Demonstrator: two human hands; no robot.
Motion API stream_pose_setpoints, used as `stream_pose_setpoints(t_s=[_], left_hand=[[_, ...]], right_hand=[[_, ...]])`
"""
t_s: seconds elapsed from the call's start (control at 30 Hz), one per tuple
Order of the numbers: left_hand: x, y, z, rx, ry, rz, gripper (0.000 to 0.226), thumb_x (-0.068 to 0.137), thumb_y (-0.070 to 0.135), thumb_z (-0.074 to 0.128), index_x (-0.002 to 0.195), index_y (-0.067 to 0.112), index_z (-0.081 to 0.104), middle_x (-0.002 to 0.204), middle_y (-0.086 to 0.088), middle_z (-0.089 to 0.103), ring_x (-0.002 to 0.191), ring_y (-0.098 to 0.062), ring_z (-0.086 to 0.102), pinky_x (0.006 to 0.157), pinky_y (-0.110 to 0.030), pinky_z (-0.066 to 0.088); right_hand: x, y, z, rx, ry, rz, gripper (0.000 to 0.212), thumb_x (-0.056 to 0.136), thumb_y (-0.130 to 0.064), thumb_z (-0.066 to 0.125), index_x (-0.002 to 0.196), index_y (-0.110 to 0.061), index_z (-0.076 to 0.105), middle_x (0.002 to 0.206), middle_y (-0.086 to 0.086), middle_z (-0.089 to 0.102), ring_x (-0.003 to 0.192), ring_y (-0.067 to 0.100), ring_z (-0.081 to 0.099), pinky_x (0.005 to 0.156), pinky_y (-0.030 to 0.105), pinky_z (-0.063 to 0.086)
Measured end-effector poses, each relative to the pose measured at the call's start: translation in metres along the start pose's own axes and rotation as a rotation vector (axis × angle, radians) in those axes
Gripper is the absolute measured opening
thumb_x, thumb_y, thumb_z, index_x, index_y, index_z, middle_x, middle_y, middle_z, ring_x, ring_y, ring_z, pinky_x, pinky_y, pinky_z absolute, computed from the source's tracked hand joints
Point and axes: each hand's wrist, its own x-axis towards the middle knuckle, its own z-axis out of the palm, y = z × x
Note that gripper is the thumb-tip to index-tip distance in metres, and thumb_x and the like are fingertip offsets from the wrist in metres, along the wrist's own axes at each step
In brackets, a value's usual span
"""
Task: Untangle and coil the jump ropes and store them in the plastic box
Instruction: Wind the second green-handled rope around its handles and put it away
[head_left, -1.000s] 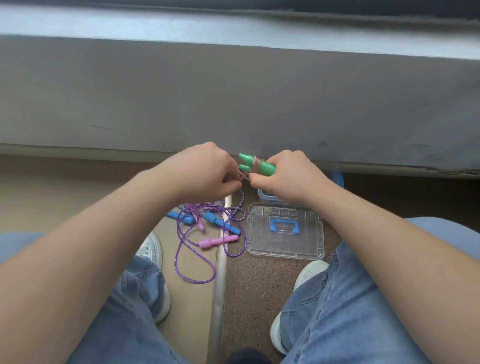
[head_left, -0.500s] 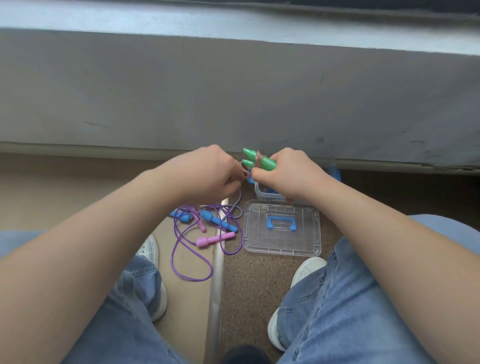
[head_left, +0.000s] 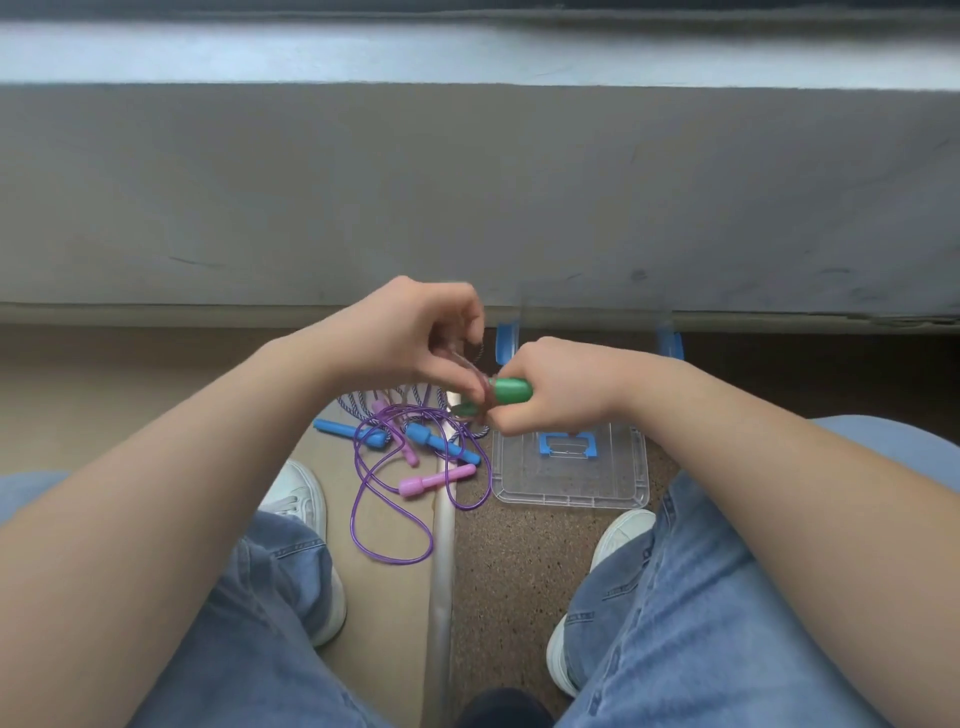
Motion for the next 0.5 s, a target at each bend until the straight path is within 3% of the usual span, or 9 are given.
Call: stream_pose_setpoints(t_s=[0.13,0.23,0.3,0.37,0.43,0.5], left_hand=[[0.001,-0.003,0.007,-0.364,-0.091,-0.165,0.013,0.073,0.038,0.083,0.066,0.029,0.076,0.069,0.006,0.071,0.063,-0.003,0.058,0.064,-0.019,0.046],[0.002,0.002,0.018,-0.675,-0.035,-0.205,0.036,0.093,0.026,0.064,0.057,0.028,0.071,0.064,0.003,0.063,0.058,-0.01,0.053,0.057,-0.021,0.043],[0.003,0.006,0.03,-0.82,-0.001,-0.207,0.046,0.102,0.016,0.051,0.061,0.026,0.067,0.065,-0.006,0.056,0.061,-0.021,0.046,0.055,-0.026,0.035],[0.005,0.011,0.04,-0.859,0.07,-0.22,0.031,0.098,0.015,0.052,0.07,0.024,0.062,0.073,-0.016,0.047,0.067,-0.028,0.037,0.054,-0.029,0.026],[0.008,0.015,0.046,-0.81,0.175,-0.278,0.014,0.09,0.02,0.048,0.079,0.016,0.056,0.072,-0.016,0.046,0.059,-0.023,0.03,0.051,-0.03,0.022],[0.009,0.014,0.048,-0.583,0.289,-0.334,0.019,0.089,0.027,0.042,0.081,0.015,0.054,0.063,-0.006,0.051,0.053,-0.019,0.037,0.051,-0.029,0.03]], right_hand=[[-0.005,-0.002,0.0,0.237,-0.071,-0.078,0.028,0.088,-0.037,0.068,0.071,-0.014,0.066,0.058,-0.004,0.054,0.046,0.01,0.051,0.057,0.041,0.059],[-0.008,-0.004,0.002,0.558,-0.05,-0.128,0.036,0.082,-0.03,0.063,0.081,0.006,0.064,0.047,-0.006,0.042,0.043,0.011,0.04,0.058,0.047,0.055],[-0.009,-0.004,0.002,0.673,0.022,-0.161,0.028,0.08,-0.026,0.059,0.076,0.001,0.062,0.043,-0.011,0.041,0.043,0.01,0.038,0.06,0.047,0.052],[-0.008,-0.002,0.001,0.753,0.082,-0.154,0.023,0.081,-0.025,0.058,0.073,-0.004,0.059,0.043,-0.012,0.043,0.043,0.011,0.038,0.061,0.045,0.05],[-0.006,0.001,0.001,0.802,0.122,-0.11,0.024,0.081,-0.027,0.06,0.073,-0.005,0.058,0.043,-0.007,0.039,0.042,0.014,0.036,0.061,0.043,0.049],[-0.002,0.001,0.002,0.798,0.17,-0.063,0.022,0.088,-0.022,0.063,0.076,-0.004,0.057,0.044,-0.008,0.039,0.041,0.014,0.038,0.06,0.042,0.049]])
